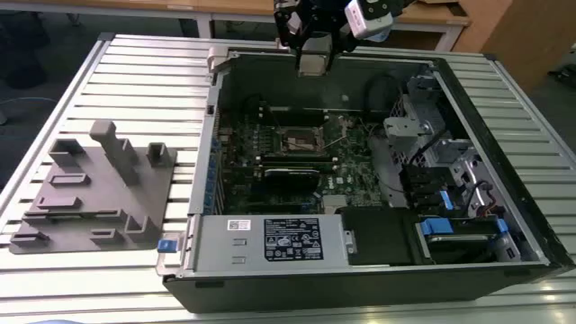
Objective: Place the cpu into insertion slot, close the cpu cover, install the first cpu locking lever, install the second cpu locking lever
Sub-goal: 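Place the cpu into insertion slot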
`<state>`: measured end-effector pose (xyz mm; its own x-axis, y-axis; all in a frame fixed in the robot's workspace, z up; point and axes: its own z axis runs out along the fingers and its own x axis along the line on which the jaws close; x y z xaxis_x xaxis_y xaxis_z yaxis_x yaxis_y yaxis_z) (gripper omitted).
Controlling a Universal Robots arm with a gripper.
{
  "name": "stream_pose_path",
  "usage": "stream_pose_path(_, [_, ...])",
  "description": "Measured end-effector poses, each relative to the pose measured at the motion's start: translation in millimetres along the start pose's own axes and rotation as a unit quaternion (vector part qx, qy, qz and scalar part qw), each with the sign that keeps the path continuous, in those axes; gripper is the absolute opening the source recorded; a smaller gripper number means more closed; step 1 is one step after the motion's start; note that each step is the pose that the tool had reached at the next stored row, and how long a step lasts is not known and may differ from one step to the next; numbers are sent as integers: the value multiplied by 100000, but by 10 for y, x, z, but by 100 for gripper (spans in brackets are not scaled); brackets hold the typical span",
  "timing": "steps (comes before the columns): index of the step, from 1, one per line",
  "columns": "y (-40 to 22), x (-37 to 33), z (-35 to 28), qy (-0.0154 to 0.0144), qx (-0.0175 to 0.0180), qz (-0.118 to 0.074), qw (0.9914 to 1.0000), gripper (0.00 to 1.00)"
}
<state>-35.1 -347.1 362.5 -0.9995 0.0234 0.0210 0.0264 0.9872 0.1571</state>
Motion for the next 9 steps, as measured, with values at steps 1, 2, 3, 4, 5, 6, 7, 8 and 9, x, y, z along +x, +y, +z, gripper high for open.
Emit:
stream_pose_path(1, [0, 0, 0, 1, -7, 3, 100000, 54])
stream_pose_path(2, [0, 0, 0, 3, -53, 0, 100000, 54])
stream_pose_path(3, [0, 0, 0, 2, -96, 1, 100000, 54])
stream_pose_path(4, [0, 0, 0, 3, -103, -1, 100000, 54])
stream_pose_path(5, [0, 0, 0, 3, -114, -2, 100000, 54])
stream_pose_path(6, [0, 0, 0, 2, -120, -1, 100000, 54])
stream_pose_path(7, [0, 0, 0, 2, -128, -2, 100000, 54])
stream_pose_path(8, [0, 0, 0, 5, -132, -2, 100000, 54])
stream_pose_path(9, [0, 0, 0, 3, -142, -1, 100000, 54])
